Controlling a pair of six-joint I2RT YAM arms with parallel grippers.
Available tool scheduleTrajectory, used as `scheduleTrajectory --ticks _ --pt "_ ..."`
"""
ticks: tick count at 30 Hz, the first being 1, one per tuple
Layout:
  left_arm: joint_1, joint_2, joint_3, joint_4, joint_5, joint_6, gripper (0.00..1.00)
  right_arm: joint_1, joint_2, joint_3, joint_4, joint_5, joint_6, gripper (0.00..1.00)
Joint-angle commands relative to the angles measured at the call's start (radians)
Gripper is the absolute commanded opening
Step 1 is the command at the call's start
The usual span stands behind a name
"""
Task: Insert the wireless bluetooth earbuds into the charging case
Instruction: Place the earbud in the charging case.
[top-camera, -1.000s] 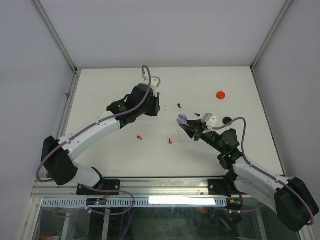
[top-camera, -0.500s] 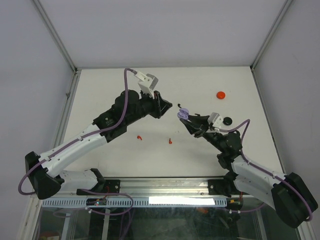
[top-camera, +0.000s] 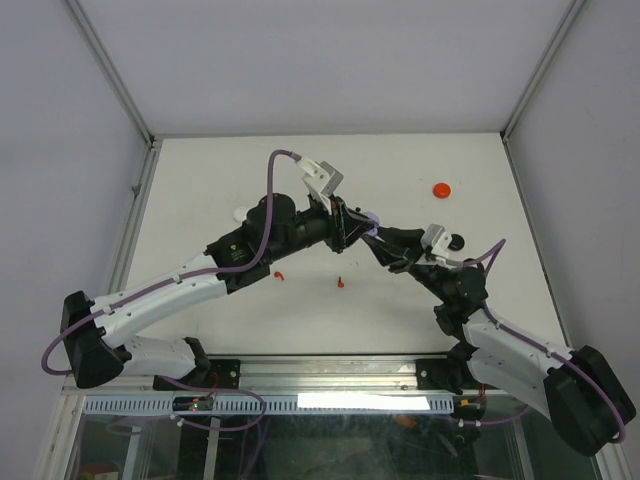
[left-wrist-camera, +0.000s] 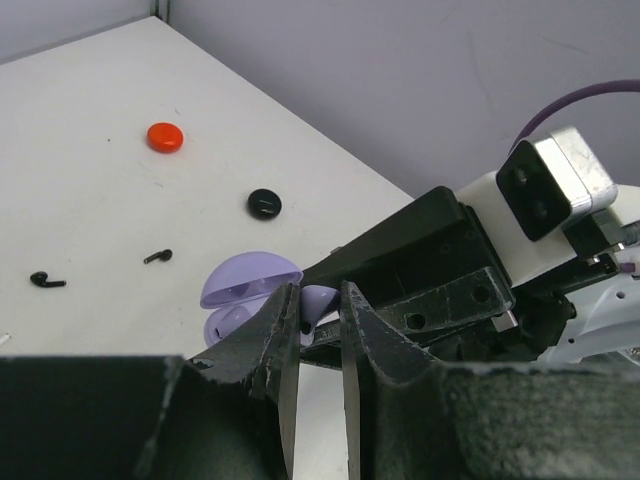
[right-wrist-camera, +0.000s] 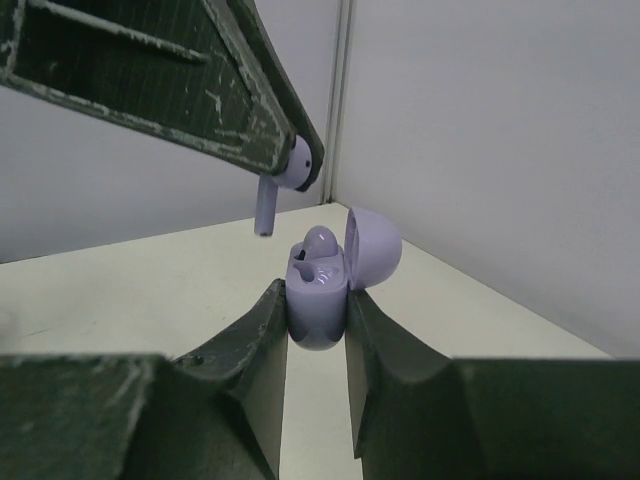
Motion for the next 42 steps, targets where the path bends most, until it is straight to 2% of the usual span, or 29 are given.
scheduleTrajectory --ticks 1,9,29,42 --pt "-0.026 0.011 -0.009 0.09 -0.013 0.049 0.13 0.003 -0.024 0.041 0.075 -0.013 0.018 0.0" --pt "-0.038 0.048 -0.01 0.101 -0.035 0.078 0.13 0.003 -0.047 0.037 0.076 -0.021 0.027 0.0" --pt "-0.043 -0.007 -0.012 0.145 -0.061 0.151 0.13 0.003 -0.069 0.024 0.063 -0.045 0.03 0.0" --pt "-0.044 -0.008 -0.022 0.162 -0.006 0.151 0.14 0.003 -0.076 0.021 0.062 -0.036 0.033 0.0"
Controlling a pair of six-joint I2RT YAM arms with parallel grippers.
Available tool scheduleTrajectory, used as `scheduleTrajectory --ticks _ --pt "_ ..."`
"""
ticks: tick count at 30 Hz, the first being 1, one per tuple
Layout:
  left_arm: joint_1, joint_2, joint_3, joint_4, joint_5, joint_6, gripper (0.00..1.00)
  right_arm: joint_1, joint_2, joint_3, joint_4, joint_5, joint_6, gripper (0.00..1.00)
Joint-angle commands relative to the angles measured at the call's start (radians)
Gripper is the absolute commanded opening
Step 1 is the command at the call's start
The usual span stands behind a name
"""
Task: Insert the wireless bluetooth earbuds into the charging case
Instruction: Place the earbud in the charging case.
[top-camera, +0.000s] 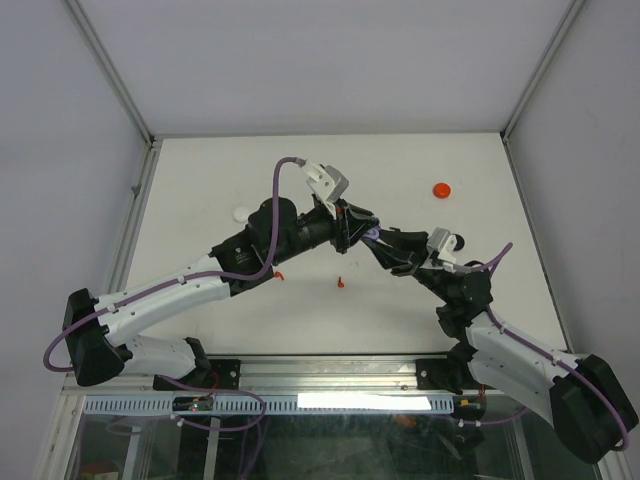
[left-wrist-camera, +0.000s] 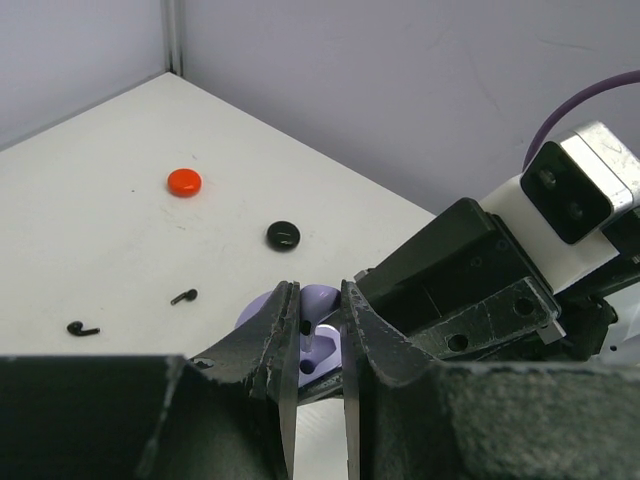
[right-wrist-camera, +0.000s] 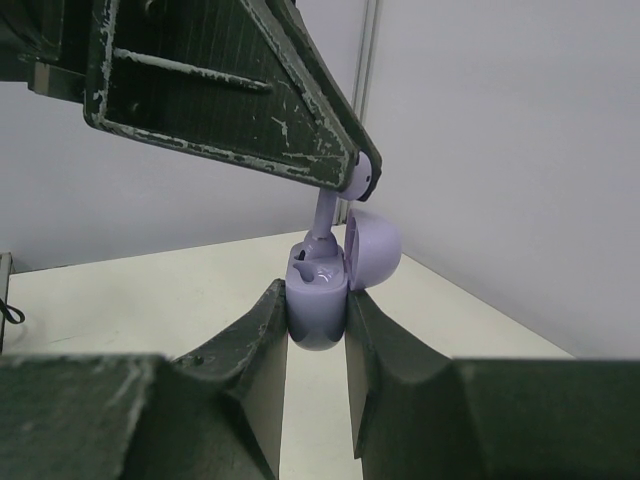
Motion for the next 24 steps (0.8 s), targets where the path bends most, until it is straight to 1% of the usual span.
scheduleTrajectory --ticks 1,7,11,19,24 --pt "-0.008 -0.03 -0.007 0.058 0.027 0.02 0.14 0.003 -0.022 0.02 0.062 0.015 0.008 0.0" --pt "-0.007 -0.035 -0.01 0.012 0.047 0.025 0.13 0.003 -0.026 0.018 0.065 0.024 0.014 0.0" --pt "-0.008 -0.038 -0.02 0.001 0.047 0.033 0.13 0.003 -0.024 0.02 0.072 0.019 0.019 0.0" --pt "-0.008 -0.019 -0.002 -0.03 0.107 0.032 0.13 0.003 -0.026 0.015 0.073 0.025 0.02 0.0" --pt "-0.008 -0.013 -0.01 -0.037 0.111 0.048 0.14 0.003 -0.026 0.017 0.073 0.019 0.021 0.0"
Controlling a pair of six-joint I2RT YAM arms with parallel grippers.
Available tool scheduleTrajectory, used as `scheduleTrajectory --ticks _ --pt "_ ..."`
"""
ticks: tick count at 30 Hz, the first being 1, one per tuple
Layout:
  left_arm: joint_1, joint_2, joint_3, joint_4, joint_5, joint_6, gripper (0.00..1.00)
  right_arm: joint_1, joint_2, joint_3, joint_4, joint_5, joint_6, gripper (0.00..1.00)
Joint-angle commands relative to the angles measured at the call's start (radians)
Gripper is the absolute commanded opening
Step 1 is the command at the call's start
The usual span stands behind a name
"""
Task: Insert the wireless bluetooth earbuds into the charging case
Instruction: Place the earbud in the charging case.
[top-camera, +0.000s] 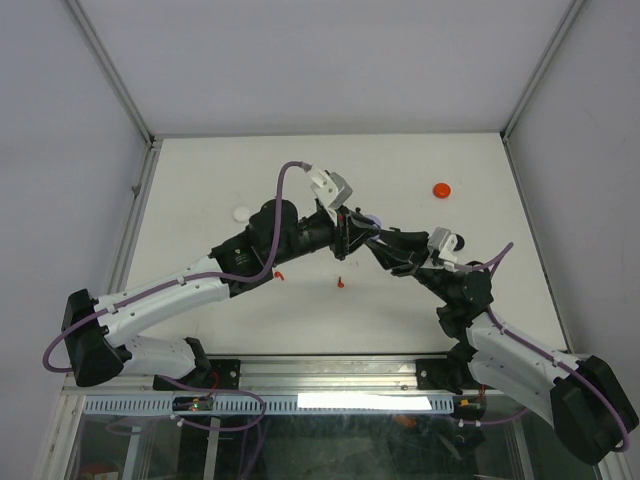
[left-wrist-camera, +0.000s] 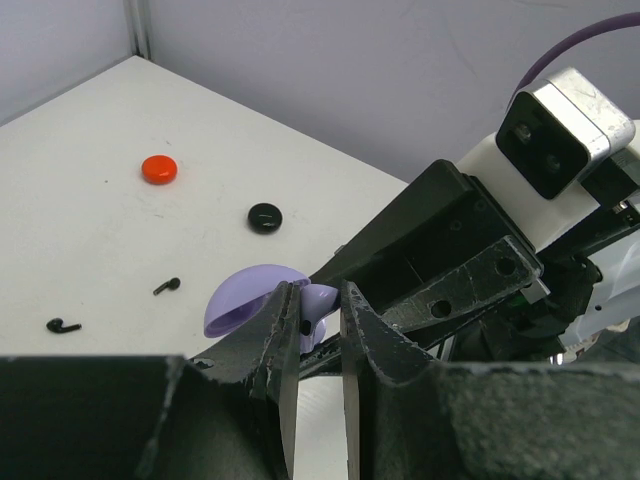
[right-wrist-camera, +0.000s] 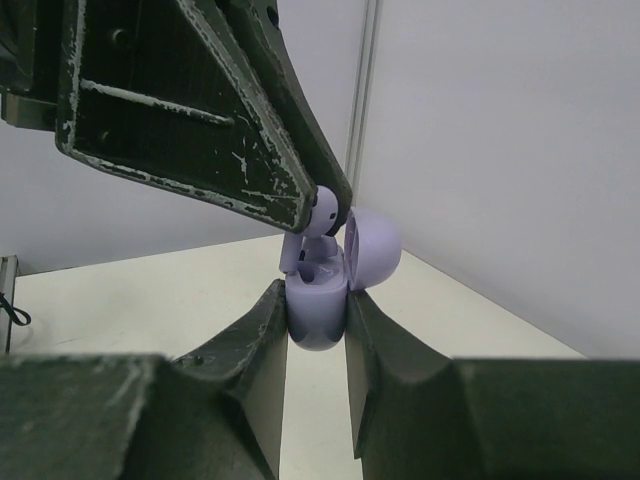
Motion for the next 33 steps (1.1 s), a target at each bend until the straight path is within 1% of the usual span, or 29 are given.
scheduleTrajectory --ticks 1,10,23,24,28,30,33 --pt "-0.008 -0.005 0.006 -0.02 0.041 0.036 0.14 0.003 -0.018 0.018 0.08 0.015 0.008 0.0" --pt "-0.007 -0.023 0.005 -0.043 -0.032 0.105 0.14 0.003 -0.012 0.02 0.093 0.001 0.016 0.0" --pt "-0.007 -0.009 0.006 -0.014 0.01 0.116 0.15 0.003 -0.01 0.021 0.094 -0.03 0.028 0.0" --pt "-0.007 -0.009 0.006 -0.016 0.013 0.115 0.16 0.003 -0.012 0.02 0.093 -0.03 0.028 0.0" --pt "-0.007 -0.022 -0.001 -0.026 -0.007 0.114 0.29 0.003 -0.014 0.02 0.094 -0.029 0.03 0.0" --pt "-0.007 -0.035 -0.003 -0.026 -0.009 0.11 0.37 0.003 -0.012 0.021 0.093 -0.031 0.033 0.0" --pt "-0.007 -0.055 -0.004 -0.029 -0.004 0.107 0.43 0.003 -0.008 0.022 0.093 -0.036 0.037 0.0"
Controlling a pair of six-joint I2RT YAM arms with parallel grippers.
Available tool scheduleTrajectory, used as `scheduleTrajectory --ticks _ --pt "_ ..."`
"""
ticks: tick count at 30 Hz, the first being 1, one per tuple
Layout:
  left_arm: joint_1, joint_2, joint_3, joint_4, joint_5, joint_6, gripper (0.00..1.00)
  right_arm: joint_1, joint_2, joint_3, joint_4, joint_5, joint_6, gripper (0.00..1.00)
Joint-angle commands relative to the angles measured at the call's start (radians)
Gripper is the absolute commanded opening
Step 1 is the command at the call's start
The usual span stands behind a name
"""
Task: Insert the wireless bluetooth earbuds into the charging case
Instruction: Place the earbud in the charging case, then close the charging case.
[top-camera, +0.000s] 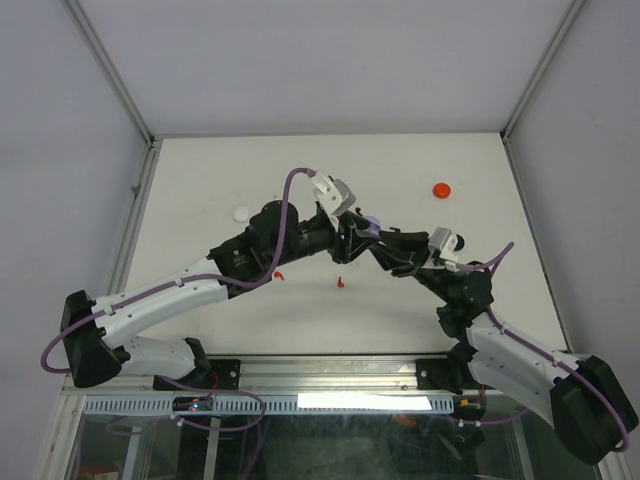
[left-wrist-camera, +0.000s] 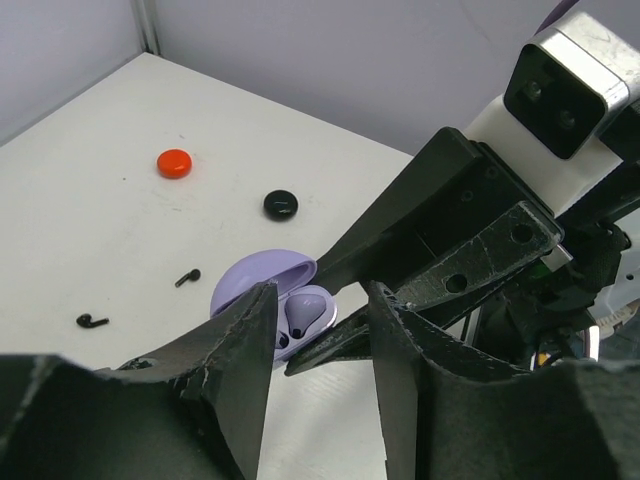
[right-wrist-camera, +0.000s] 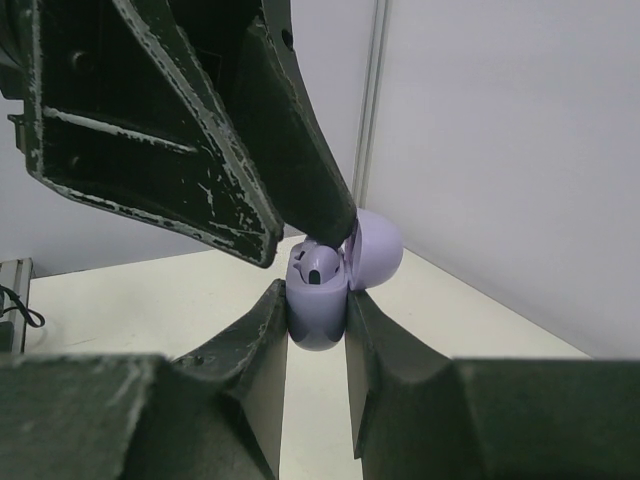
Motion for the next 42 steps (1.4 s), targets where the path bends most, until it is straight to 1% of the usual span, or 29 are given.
scheduleTrajectory --ticks 1,7,10,13,17,19,22,25,29,36,42 --pt "-0.006 -0.055 -0.002 0.01 -0.003 0.015 0.46 0.003 -0.009 0.022 0.086 -0.019 0.017 0.0" --pt "-0.003 -0.106 0.024 -0.038 -0.018 0.003 0.57 0.003 -0.013 0.026 0.059 -0.03 0.024 0.0" --pt "0.03 -0.127 0.037 -0.083 0.013 -0.012 0.61 0.003 -0.015 0.036 0.033 -0.046 0.031 0.0" --pt "0.112 -0.153 0.012 -0.097 0.126 -0.054 0.62 0.003 -0.015 0.05 0.004 -0.061 0.041 0.0" --pt "0.251 -0.171 -0.025 -0.061 0.356 -0.166 0.66 0.003 -0.014 0.079 -0.01 -0.113 0.052 0.0" --pt "0.279 -0.169 -0.036 -0.034 0.447 -0.202 0.68 0.003 -0.009 0.097 -0.023 -0.133 0.057 0.0" --pt "0.295 -0.151 -0.043 0.009 0.531 -0.253 0.71 0.003 0.005 0.111 -0.02 -0.145 0.074 0.0" --pt "0.314 -0.118 -0.048 0.06 0.596 -0.314 0.72 0.003 0.02 0.119 0.003 -0.159 0.097 0.0" --pt "0.324 -0.083 -0.068 0.121 0.627 -0.382 0.73 0.003 0.04 0.14 0.003 -0.186 0.115 0.0" --pt "0.334 -0.028 -0.076 0.159 0.642 -0.448 0.73 0.003 0.055 0.149 0.036 -0.213 0.152 0.0" --pt "0.338 -0.009 -0.084 0.258 0.722 -0.5 0.7 0.003 0.077 0.153 0.032 -0.216 0.167 0.0"
